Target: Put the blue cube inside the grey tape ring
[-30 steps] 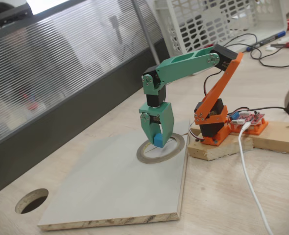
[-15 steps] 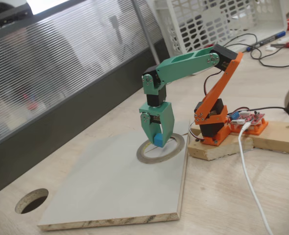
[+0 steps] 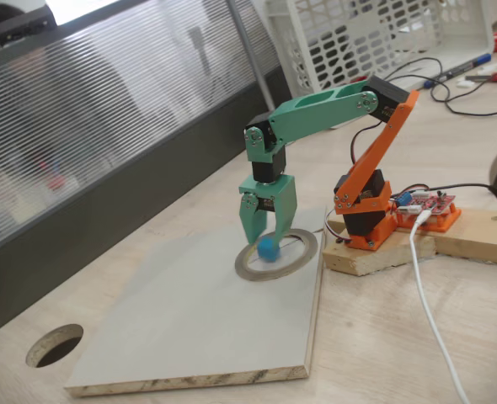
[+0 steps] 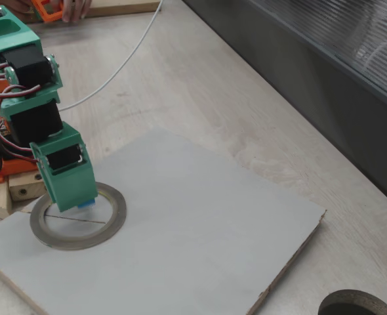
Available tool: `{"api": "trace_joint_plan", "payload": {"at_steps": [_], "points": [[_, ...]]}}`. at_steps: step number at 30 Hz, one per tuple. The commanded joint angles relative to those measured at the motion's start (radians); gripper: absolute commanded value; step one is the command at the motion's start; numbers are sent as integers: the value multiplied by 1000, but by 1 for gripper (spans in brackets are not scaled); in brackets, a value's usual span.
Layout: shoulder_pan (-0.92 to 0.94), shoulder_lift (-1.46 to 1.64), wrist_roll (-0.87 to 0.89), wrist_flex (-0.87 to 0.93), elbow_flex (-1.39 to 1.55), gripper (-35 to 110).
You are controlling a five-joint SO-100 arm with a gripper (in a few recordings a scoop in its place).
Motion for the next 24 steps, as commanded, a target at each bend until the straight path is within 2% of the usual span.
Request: {"api": "trace_joint_plan", "payload": {"at_steps": [1,5,9,24], "points": [[8,21,17,21,14,62],[8,20,17,55,15,83],[8,18,17,114,15,94],[9,23,15,146,-86,96]]}}
